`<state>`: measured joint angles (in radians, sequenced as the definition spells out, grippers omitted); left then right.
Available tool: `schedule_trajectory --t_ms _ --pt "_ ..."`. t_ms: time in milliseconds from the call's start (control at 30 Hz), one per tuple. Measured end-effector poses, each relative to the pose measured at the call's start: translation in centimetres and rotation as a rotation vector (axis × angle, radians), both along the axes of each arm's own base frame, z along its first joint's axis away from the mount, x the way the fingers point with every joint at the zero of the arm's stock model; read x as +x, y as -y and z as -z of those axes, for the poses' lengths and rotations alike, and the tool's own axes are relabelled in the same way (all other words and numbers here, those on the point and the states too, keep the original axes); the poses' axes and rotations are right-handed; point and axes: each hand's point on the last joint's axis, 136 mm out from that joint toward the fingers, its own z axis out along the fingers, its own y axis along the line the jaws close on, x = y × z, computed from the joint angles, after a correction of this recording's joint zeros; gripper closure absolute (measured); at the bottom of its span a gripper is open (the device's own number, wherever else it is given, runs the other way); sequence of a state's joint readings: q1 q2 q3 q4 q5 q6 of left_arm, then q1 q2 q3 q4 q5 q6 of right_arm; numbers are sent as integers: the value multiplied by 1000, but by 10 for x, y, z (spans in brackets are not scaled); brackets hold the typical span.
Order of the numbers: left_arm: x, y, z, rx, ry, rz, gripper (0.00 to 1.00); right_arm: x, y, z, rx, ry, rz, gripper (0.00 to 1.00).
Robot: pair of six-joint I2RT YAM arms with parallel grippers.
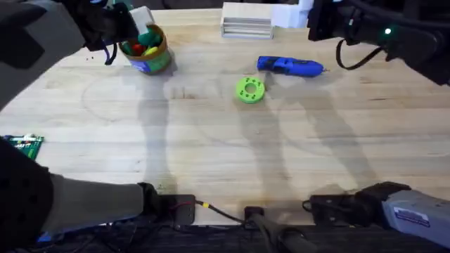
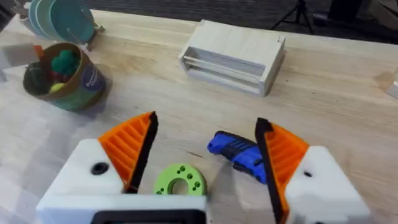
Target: Pick up the gripper from the table and insert it into the empty holder that is missing its gripper. Then pick up a screw, insert it into the mounting hole, and use the screwdriver to tighten it. Finally, clean up the table by picking up the vegetable and placing it into the bucket.
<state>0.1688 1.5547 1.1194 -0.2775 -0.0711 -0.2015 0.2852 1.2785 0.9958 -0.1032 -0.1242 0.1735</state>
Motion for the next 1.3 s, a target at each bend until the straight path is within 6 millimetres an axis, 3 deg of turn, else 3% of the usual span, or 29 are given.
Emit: schedule_trajectory --t_ms 200,367,467,600,667,867,933,1133,1300 --pt "-3 2 -3 62 -18 60 6 0 0 0 0 1 0 9" --pt "-17 18 -30 166 -14 175 43 -4 -3 -5 1 14 -13 7" --pt "-35 33 -51 223 -11 250 356 -12 -6 -22 1 61 -31 8" --pt "-65 53 -72 270 -15 333 942 -26 -5 -36 2 87 -44 7" --pt "-80 63 -79 279 -21 369 991 -32 -5 -33 -2 62 -53 8" --pt "-122 113 -105 264 38 552 992 -57 -17 -18 -17 -26 -122 8" --pt "-135 135 -117 245 91 640 944 -66 -19 -19 -17 -36 -140 8" --pt "-168 190 -144 141 231 880 50 -98 -10 -29 -20 -46 -153 8" --pt "-178 207 -148 89 253 967 7 -117 -3 -44 -10 -13 -153 8"
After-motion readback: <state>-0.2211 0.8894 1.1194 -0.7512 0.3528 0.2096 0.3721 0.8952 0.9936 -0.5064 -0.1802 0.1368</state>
